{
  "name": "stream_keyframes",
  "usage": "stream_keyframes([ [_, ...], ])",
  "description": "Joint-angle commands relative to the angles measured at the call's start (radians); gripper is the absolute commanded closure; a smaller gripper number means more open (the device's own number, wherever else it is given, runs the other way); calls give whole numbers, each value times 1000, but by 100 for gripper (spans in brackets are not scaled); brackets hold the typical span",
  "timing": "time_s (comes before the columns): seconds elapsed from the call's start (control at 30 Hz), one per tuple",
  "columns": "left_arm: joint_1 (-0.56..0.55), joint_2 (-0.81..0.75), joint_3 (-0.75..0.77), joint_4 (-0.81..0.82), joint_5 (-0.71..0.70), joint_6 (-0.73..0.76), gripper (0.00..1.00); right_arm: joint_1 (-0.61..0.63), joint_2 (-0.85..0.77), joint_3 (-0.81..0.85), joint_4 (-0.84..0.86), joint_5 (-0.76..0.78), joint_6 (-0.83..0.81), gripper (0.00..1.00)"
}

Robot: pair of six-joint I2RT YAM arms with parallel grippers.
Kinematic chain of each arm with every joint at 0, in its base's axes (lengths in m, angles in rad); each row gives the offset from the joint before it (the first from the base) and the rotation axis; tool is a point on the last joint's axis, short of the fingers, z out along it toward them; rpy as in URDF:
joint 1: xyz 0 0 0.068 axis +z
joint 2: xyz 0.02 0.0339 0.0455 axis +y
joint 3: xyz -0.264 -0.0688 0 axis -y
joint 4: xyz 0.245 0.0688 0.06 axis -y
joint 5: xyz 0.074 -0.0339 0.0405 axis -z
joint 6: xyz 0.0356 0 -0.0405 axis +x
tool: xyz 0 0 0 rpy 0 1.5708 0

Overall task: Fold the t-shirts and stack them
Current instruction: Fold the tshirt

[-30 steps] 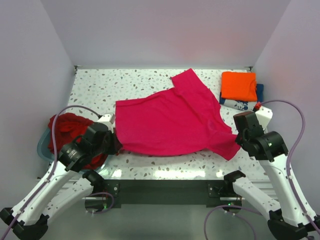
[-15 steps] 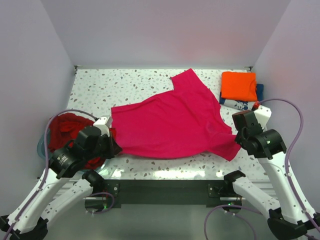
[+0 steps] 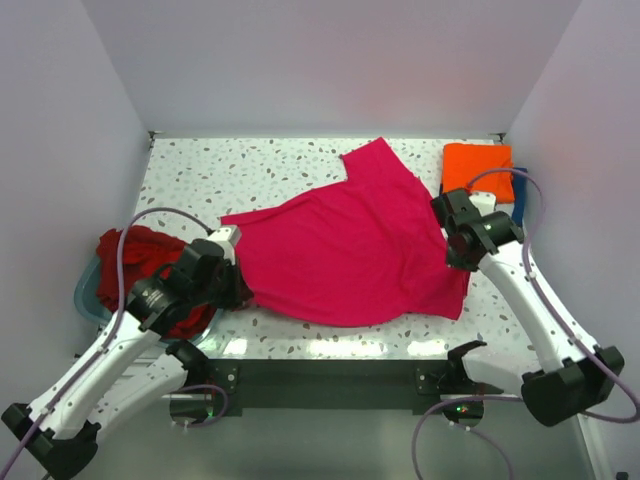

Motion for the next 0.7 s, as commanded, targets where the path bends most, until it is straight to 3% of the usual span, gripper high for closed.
stream_keyframes([
  [0.0, 8, 71, 13, 111, -25, 15, 100, -5, 89, 71, 86, -19, -64, 100],
  [0.1, 9, 150, 33, 125, -152, 19, 100, -37, 226, 124, 161, -43, -128, 100],
  [0.33, 44, 252, 65, 174, -220, 27, 100, -108, 412, 210, 226, -126, -202, 100],
  [0.67, 147, 390, 130, 269, -208, 82, 100, -162, 655, 416, 257, -195, -257, 100],
])
